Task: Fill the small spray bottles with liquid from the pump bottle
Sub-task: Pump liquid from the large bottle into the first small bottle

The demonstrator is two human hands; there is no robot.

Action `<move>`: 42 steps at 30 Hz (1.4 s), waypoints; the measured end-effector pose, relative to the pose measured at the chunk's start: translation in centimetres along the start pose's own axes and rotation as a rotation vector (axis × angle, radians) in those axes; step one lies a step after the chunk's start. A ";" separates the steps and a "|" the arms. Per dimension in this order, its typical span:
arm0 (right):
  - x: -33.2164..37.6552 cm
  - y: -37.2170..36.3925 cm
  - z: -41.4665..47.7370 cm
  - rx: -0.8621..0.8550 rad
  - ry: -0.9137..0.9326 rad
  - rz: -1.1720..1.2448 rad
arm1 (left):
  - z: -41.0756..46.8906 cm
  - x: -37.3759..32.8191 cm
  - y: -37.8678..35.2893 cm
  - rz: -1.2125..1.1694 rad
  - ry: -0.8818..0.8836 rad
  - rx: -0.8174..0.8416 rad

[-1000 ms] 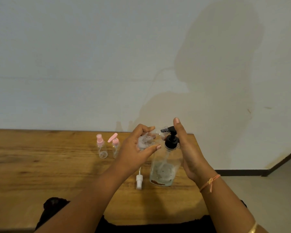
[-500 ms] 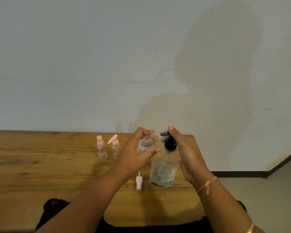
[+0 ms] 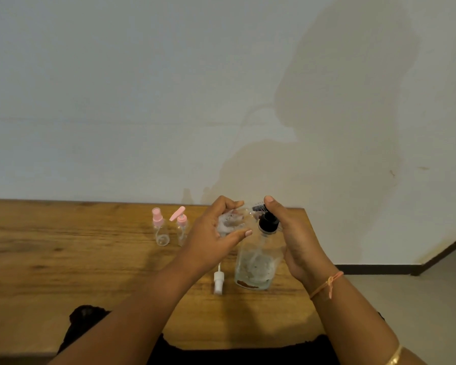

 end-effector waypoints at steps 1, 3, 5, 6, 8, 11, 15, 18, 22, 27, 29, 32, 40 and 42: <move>0.0 0.0 -0.1 -0.002 -0.002 0.006 | 0.0 0.1 0.0 0.010 0.000 -0.001; 0.0 -0.1 -0.2 -0.015 0.005 -0.002 | 0.0 0.1 0.0 0.023 -0.002 -0.007; 0.0 -0.2 -0.3 -0.028 0.019 -0.022 | 0.0 -0.2 0.0 0.012 -0.011 -0.023; 0.0 -0.2 -0.4 -0.027 0.026 -0.027 | 0.0 -0.4 0.0 -0.001 -0.018 -0.032; 0.0 -0.2 -0.4 -0.012 0.032 -0.045 | 0.0 -0.7 0.0 -0.023 -0.030 -0.044; 0.1 0.0 -0.3 0.013 0.043 -0.071 | 0.1 -0.9 0.0 -0.033 -0.042 -0.043; 0.2 -0.3 -0.3 0.046 0.027 -0.097 | 0.2 -0.6 0.1 -0.026 -0.031 -0.039; 0.1 -0.1 -0.3 0.026 0.001 -0.080 | 0.1 -0.2 0.0 -0.011 -0.021 -0.030; 0.1 0.0 -0.3 0.028 -0.030 -0.066 | -0.1 0.1 0.0 -0.006 -0.003 -0.004; 0.0 -0.2 -0.1 0.022 0.015 -0.086 | -0.1 -0.3 0.0 -0.019 -0.019 -0.036; 0.0 -0.1 -0.1 0.034 0.033 -0.083 | -0.1 -0.7 0.0 -0.018 -0.038 -0.054; 0.0 0.0 -0.1 0.050 0.043 -0.086 | 0.0 -0.8 0.0 -0.012 -0.045 -0.057; -0.4 0.0 0.3 0.008 0.011 -0.063 | -0.2 -0.2 -0.1 -0.018 0.013 -0.017; -0.4 -0.1 0.2 0.005 0.004 -0.065 | -0.3 -0.2 -0.1 -0.021 0.025 -0.003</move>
Point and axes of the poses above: each hand's wrist, its own z-axis towards the middle knuckle, its own y-axis out of the back of the hand, x = y × z, the point moved 2 cm from there along z, towards the middle knuckle, and after that the axes turned 10 degrees about -y, right-handed, at the moved point
